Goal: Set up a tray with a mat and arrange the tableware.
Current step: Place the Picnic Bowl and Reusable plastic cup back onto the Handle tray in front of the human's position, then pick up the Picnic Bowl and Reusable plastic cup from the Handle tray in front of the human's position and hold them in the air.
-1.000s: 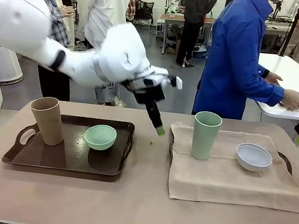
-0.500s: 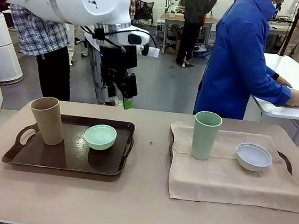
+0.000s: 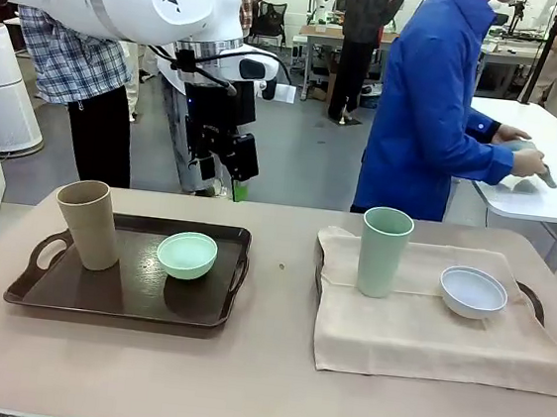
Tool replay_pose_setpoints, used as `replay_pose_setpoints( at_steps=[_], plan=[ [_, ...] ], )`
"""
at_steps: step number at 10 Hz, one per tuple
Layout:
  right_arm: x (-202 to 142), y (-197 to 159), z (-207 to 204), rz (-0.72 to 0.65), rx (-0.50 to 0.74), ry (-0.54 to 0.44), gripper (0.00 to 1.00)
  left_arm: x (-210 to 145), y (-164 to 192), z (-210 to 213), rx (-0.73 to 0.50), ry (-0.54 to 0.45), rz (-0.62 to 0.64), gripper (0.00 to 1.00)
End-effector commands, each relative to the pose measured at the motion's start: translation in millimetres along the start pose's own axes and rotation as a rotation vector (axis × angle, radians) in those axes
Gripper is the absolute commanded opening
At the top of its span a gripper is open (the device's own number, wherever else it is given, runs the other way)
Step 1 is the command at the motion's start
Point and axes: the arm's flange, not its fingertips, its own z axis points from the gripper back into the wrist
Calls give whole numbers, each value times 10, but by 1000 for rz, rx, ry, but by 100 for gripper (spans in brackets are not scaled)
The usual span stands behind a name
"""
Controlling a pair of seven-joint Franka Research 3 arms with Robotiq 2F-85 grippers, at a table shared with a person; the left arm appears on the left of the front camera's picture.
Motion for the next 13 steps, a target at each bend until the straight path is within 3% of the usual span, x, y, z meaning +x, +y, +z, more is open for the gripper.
replay_pose_setpoints(
  at_steps=[1, 10, 13],
  plan=[
    [-1, 11, -44, 2, -5, 3, 100, -22, 9, 14, 13, 13, -12, 100],
    [0, 0, -1, 0, 0, 0, 100, -1, 0, -5, -1, 3, 0, 100],
    [-81, -171, -104, -43, 35, 60, 100, -593, 421, 158, -78, -31, 112, 100]
  ],
)
